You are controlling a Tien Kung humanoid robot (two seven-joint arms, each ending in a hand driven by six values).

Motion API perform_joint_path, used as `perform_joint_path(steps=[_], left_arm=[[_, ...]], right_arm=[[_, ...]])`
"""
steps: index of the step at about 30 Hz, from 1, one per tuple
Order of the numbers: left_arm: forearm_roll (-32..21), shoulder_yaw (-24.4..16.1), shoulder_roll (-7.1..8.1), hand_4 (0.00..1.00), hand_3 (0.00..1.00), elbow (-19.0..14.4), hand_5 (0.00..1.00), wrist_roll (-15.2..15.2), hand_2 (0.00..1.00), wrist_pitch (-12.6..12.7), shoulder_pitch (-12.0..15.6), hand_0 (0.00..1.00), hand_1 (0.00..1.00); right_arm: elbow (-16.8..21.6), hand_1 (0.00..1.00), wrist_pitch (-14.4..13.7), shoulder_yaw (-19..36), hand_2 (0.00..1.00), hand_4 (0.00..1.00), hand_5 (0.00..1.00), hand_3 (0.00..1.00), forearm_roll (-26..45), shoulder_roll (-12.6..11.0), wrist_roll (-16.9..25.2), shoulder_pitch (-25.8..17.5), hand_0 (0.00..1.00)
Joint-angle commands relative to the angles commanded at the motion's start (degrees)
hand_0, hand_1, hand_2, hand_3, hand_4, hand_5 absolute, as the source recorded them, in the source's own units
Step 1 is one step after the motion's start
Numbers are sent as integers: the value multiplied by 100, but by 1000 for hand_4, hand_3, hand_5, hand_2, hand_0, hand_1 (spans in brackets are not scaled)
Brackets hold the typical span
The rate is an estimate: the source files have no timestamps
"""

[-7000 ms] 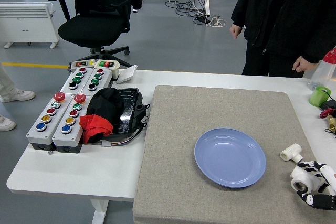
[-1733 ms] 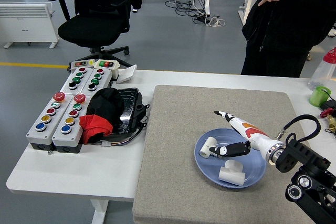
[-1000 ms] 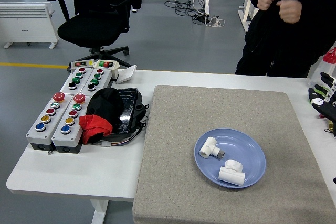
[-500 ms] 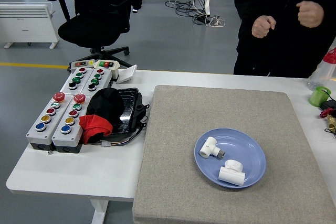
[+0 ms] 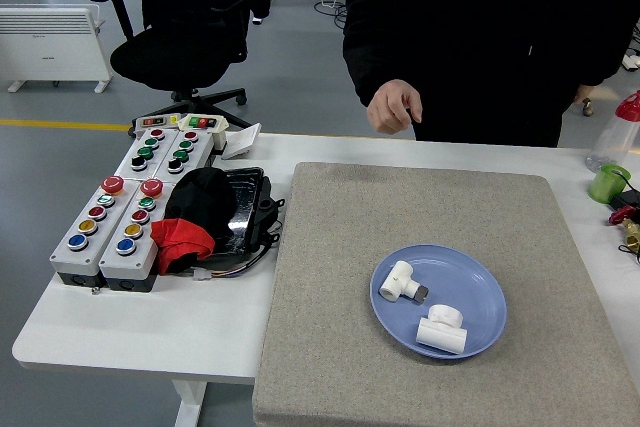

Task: Pick pipe place plate twice

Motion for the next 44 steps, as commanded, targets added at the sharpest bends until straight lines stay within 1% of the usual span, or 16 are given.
perform_joint_path(steps=[10, 13, 14, 19, 20, 44], left_arm=[[66, -39, -12, 393, 554, 3, 998, -2, 638, -15, 45, 653, 634], [53, -35, -7, 393, 554, 13, 998, -18, 638, -5, 38, 653, 634], [43, -30, -5, 393, 553, 16, 998, -24, 639, 0, 32, 653, 634], [17, -13, 2, 393, 553, 25, 998, -42, 639, 10, -3, 653, 634], [12, -10, 3, 393, 554, 26, 998, -44, 639, 12, -9, 653, 634], [-53, 37, 8, 393, 554, 19, 998, -35, 639, 1, -32, 653, 635]], right_arm=[[7, 781, -6, 27, 832, 511, 546, 785, -12, 24, -1, -52, 816], [12, 781, -21, 58, 832, 511, 546, 785, -19, 29, -5, -52, 816], [14, 781, -24, 67, 832, 515, 568, 785, -20, 32, -8, -50, 816], [14, 781, -30, 99, 832, 515, 568, 785, -27, 49, -16, -28, 816], [13, 781, -38, 101, 832, 512, 582, 784, -30, 52, -20, -24, 816], [18, 781, -71, 122, 830, 511, 590, 782, -5, 74, -3, -2, 816]])
